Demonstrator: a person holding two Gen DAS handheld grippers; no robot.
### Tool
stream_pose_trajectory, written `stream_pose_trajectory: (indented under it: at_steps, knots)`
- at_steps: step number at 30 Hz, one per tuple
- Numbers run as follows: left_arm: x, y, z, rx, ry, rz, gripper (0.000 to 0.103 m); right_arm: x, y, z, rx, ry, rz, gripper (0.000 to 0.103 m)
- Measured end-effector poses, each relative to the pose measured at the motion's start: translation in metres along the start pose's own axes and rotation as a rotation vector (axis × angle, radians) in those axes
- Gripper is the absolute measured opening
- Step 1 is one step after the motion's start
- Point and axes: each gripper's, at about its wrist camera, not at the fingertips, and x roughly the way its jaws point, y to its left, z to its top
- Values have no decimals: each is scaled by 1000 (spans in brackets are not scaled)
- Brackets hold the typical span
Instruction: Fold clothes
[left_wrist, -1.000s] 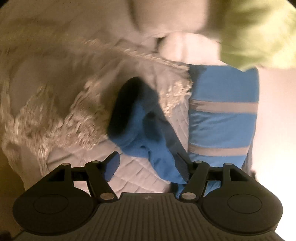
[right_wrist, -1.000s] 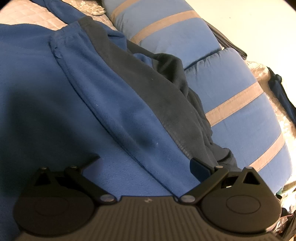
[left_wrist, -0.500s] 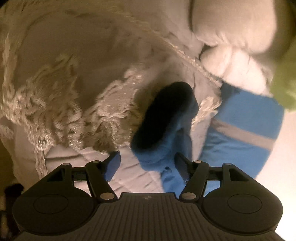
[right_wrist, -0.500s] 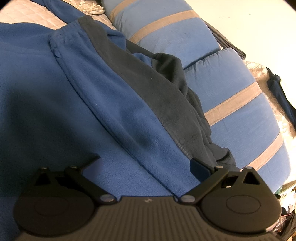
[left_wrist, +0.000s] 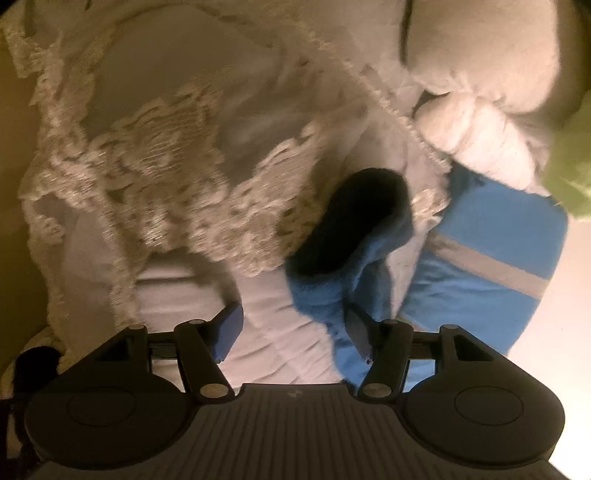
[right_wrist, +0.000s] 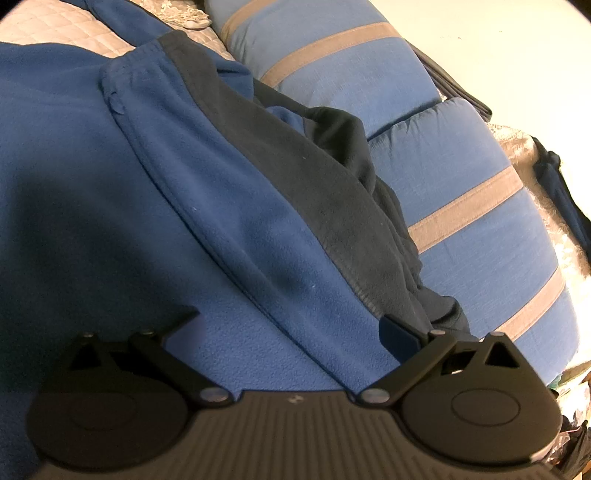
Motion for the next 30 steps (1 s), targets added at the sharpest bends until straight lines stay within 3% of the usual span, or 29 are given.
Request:
stream_pose_trajectory:
  at_steps: [5, 9, 17, 25, 30]
  knots:
    - [10, -4, 5, -19, -8, -9, 56, 0, 1, 0, -3, -1, -1, 103]
    - [17, -3, 7, -25, -15, -22, 33, 0, 1, -1, -6, -2, -2, 103]
    - [3, -2, -6, 14, -66, -19, 24, -7, 0, -1, -3, -41, -17, 103]
    - [-32, -88, -39, 418, -112, -24, 21, -46, -2, 15, 103, -262, -84, 103]
    - [-51, -171, -78, 759, -141, -72, 21, -54, 7, 54, 175, -315, -21, 103]
